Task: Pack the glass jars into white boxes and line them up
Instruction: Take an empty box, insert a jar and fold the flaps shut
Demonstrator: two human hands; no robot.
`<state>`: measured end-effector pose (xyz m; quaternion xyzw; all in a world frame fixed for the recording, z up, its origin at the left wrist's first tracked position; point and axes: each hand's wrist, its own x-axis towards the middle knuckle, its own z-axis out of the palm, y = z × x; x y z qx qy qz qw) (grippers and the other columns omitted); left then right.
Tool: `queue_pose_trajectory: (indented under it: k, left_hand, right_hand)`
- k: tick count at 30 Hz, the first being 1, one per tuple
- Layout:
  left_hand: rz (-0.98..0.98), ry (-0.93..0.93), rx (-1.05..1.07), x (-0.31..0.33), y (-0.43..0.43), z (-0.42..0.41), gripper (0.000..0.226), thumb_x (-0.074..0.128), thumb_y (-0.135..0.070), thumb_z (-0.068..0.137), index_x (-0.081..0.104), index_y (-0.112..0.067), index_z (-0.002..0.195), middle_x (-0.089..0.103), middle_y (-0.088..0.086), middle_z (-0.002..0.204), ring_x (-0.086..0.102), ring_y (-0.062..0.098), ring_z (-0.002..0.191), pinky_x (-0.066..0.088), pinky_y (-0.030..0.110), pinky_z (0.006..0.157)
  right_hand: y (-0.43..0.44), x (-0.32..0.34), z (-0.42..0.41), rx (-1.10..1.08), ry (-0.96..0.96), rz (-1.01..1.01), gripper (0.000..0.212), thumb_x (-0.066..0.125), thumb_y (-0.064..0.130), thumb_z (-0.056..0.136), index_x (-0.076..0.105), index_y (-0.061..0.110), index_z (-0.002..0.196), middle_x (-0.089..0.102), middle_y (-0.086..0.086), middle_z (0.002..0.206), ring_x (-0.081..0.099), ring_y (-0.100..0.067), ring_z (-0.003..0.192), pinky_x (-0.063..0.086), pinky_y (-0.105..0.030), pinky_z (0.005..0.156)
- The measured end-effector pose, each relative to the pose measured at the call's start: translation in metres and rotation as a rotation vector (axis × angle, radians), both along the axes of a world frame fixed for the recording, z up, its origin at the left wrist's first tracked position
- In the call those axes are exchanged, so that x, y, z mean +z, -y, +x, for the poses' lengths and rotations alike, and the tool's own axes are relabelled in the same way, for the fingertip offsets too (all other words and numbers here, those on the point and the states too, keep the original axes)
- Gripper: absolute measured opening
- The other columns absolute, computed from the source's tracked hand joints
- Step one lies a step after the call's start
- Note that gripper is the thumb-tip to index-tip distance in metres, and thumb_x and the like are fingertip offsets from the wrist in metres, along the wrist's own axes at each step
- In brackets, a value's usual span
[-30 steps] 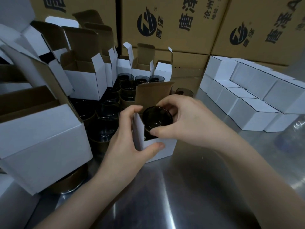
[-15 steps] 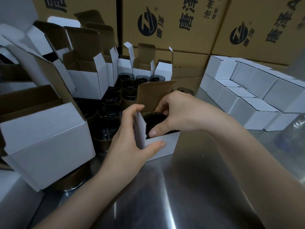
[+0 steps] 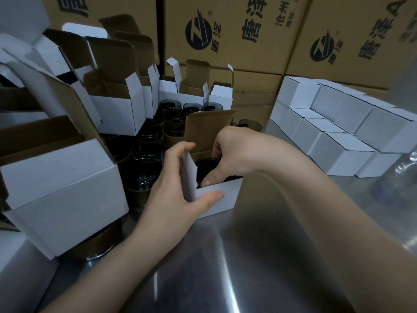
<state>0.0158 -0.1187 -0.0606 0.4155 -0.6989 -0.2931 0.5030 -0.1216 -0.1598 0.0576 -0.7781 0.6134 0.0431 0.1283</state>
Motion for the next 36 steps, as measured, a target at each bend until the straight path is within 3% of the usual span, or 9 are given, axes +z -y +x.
queue_pose_trajectory:
  k: [3, 9, 13, 16, 19, 24, 30, 33, 36]
  left_hand:
    - [0.007, 0.006, 0.004, 0.000, -0.001, 0.001, 0.085, 0.084, -0.037, 0.072, 0.021, -0.075, 0.114, 0.022, -0.068, 0.105, 0.025, -0.044, 0.100, 0.034, -0.001, 0.072]
    - [0.033, 0.003, -0.004, 0.001, -0.001, 0.001, 0.085, 0.083, -0.038, 0.072, 0.020, -0.075, 0.114, 0.022, -0.065, 0.107, 0.026, -0.043, 0.100, 0.030, 0.006, 0.078]
    - [0.041, -0.014, -0.014, 0.001, -0.001, 0.001, 0.085, 0.084, -0.037, 0.072, 0.021, -0.075, 0.116, 0.025, -0.060, 0.112, 0.028, -0.040, 0.104, 0.031, 0.007, 0.083]
    - [0.063, -0.034, -0.021, 0.004, -0.002, 0.001, 0.083, 0.084, -0.042, 0.071, 0.023, -0.074, 0.117, 0.033, -0.043, 0.132, 0.036, -0.017, 0.125, 0.039, 0.023, 0.101]
    - [0.091, -0.031, -0.014, 0.008, -0.005, 0.000, 0.080, 0.079, -0.048, 0.066, 0.025, -0.074, 0.118, 0.036, -0.025, 0.144, 0.039, 0.003, 0.135, 0.041, 0.041, 0.109]
    - [0.086, -0.017, -0.018, 0.007, -0.005, 0.000, 0.079, 0.078, -0.045, 0.072, 0.026, -0.073, 0.123, 0.035, -0.029, 0.144, 0.035, -0.002, 0.137, 0.037, 0.043, 0.113]
    - [0.089, 0.012, -0.016, 0.008, -0.005, 0.000, 0.079, 0.079, -0.037, 0.078, 0.031, -0.065, 0.133, 0.038, -0.030, 0.141, 0.038, -0.004, 0.135, 0.038, 0.040, 0.113]
    - [0.077, 0.047, -0.015, 0.007, -0.005, 0.001, 0.077, 0.076, -0.038, 0.079, 0.031, -0.067, 0.134, 0.033, -0.040, 0.136, 0.036, -0.010, 0.133, 0.037, 0.035, 0.114]
    - [0.092, 0.050, -0.027, 0.007, -0.006, 0.000, 0.072, 0.072, -0.047, 0.078, 0.031, -0.069, 0.133, 0.032, -0.036, 0.138, 0.032, -0.014, 0.132, 0.033, 0.028, 0.114]
  right_hand:
    - [0.001, 0.003, 0.002, 0.032, -0.063, 0.000, 0.045, 0.082, 0.049, 0.071, 0.054, 0.015, 0.076, 0.056, 0.001, 0.076, 0.053, -0.012, 0.065, 0.037, -0.021, 0.045]
    - [0.000, 0.009, 0.004, 0.071, -0.101, -0.006, 0.046, 0.080, 0.050, 0.072, 0.046, 0.020, 0.070, 0.052, 0.004, 0.071, 0.050, -0.009, 0.062, 0.035, -0.019, 0.046]
    - [-0.001, 0.010, -0.001, 0.067, -0.052, -0.025, 0.044, 0.080, 0.053, 0.070, 0.054, 0.018, 0.072, 0.055, 0.004, 0.071, 0.052, -0.009, 0.062, 0.035, -0.017, 0.043]
    - [-0.004, 0.014, -0.012, 0.052, 0.126, -0.037, 0.044, 0.080, 0.050, 0.071, 0.068, 0.017, 0.098, 0.061, 0.009, 0.080, 0.057, -0.006, 0.073, 0.042, -0.020, 0.054]
    - [-0.006, 0.018, -0.029, -0.028, 0.491, -0.074, 0.017, 0.077, 0.036, 0.079, 0.074, 0.022, 0.088, 0.062, 0.014, 0.062, 0.054, -0.002, 0.054, 0.041, -0.017, 0.048]
    - [0.003, -0.002, -0.055, -0.257, 0.989, -0.270, 0.015, 0.059, 0.012, 0.088, 0.067, 0.015, 0.075, 0.054, 0.008, 0.050, 0.044, -0.011, 0.042, 0.030, -0.018, 0.038]
    - [0.017, -0.031, -0.072, -0.224, 1.227, 0.171, 0.026, 0.054, -0.004, 0.090, 0.065, 0.016, 0.103, 0.059, -0.004, 0.064, 0.050, -0.012, 0.044, 0.036, -0.020, 0.039]
    - [0.021, -0.039, -0.076, -0.133, 1.263, 0.325, 0.022, 0.062, 0.007, 0.088, 0.065, 0.016, 0.107, 0.062, -0.001, 0.064, 0.050, -0.012, 0.048, 0.037, -0.019, 0.041]
    - [0.022, -0.044, -0.075, -0.095, 1.265, 0.393, 0.030, 0.068, 0.018, 0.077, 0.065, 0.016, 0.108, 0.062, 0.001, 0.067, 0.049, -0.012, 0.051, 0.035, -0.018, 0.043]
